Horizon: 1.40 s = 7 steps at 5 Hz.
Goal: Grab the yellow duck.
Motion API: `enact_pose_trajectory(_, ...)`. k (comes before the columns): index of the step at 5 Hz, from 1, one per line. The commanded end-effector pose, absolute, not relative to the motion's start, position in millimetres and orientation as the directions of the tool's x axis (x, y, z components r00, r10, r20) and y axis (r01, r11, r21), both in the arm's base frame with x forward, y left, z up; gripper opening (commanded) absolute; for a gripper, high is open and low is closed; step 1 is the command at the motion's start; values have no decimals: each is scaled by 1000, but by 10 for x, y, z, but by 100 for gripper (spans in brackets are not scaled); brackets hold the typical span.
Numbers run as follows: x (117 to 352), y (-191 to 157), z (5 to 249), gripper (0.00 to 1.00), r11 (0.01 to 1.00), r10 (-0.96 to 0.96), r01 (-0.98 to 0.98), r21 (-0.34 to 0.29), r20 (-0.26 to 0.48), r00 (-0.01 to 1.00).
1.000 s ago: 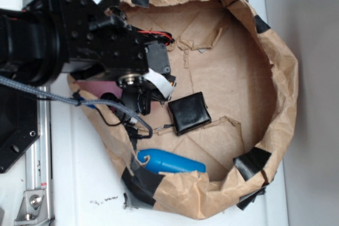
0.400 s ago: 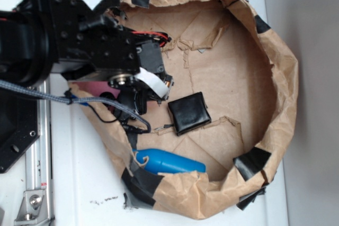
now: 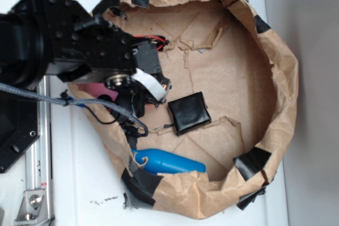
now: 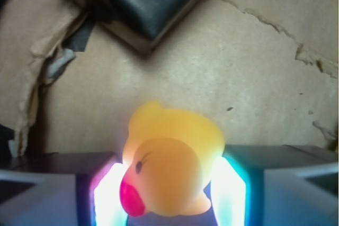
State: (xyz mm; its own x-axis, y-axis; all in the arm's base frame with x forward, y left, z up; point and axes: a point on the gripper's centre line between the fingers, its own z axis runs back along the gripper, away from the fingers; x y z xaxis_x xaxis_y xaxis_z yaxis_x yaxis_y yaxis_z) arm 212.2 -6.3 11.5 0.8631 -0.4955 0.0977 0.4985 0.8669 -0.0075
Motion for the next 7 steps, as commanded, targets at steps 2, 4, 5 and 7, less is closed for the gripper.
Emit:
enact_pose_trajectory(2,2286,29,857,0,902,-421,431,18,254,871)
enact_pose_trajectory(4,2432,141,1075,0,926,-377,374,61,243,894)
enact_pose_trajectory(5,2489,209,1071,0,941,-337,330,68,218,916)
enact_pose_trajectory(7,2532,341,1031,0,971,-236,237,20,211,949)
